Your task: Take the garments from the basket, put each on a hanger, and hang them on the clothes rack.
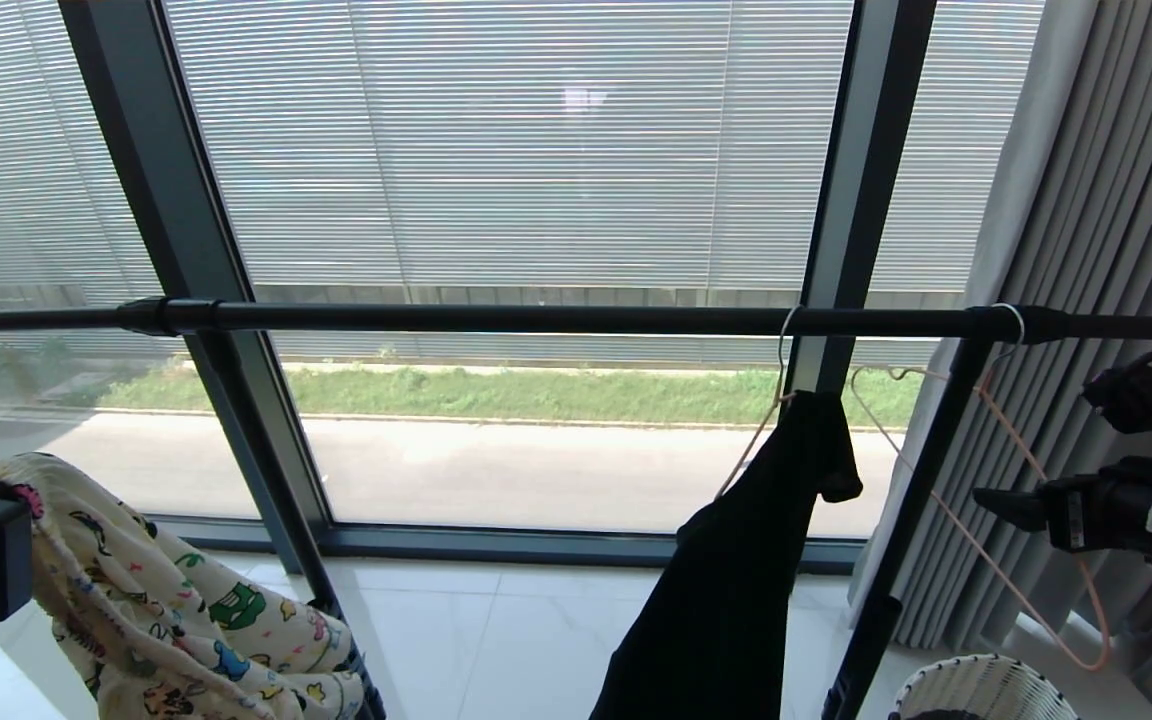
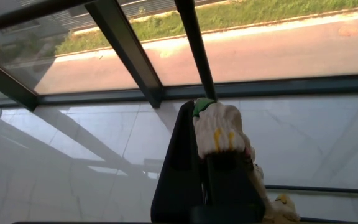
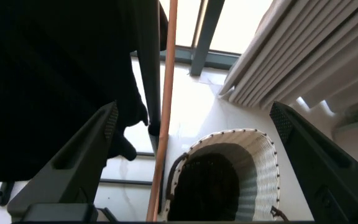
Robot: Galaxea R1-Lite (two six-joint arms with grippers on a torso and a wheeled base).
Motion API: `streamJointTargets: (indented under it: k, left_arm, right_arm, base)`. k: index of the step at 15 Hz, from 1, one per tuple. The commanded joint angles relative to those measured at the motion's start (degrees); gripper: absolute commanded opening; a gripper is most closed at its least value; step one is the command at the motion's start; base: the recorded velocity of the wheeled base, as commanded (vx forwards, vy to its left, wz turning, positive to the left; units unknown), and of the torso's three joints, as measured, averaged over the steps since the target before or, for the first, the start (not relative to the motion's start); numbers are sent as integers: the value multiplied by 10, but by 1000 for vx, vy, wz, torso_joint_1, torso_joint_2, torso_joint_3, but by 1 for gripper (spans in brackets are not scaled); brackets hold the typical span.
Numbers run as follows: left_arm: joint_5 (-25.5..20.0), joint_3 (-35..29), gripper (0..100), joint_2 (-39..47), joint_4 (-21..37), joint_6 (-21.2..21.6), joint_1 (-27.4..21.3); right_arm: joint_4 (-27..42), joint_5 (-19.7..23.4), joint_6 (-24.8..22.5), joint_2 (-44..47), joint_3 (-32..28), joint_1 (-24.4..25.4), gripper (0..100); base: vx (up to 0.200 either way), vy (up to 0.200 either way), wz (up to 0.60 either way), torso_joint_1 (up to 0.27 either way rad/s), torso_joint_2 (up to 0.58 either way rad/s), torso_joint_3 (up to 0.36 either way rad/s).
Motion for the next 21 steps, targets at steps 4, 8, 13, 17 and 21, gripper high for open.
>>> streamJointTargets:
  k: [4,8,13,17,21]
  left_arm:
    - [0,2,0,1,0,0,0]
    - [0,6,0,1,0,0,-1]
    - [0,6,0,1,0,0,-1]
    - [0,6,0,-1,0,0,0]
    - [0,6,0,-9,-2,0,0]
  right_arm:
    - [-33,-1,0,46,4,8,100]
    - [-34,-1,0,52,3,17,0]
    - [-34,-4,1,48,4,17,0]
    - [-35,-23,4,36,7,17,0]
    - [-49,-23,13,-10,24,16,0]
  base:
    - [0,0,0,0,0,0]
    - [0,0,0,0,0,0]
    - [0,0,0,0,0,0]
    - [0,0,0,0,0,0]
    - [0,0,0,0,0,0]
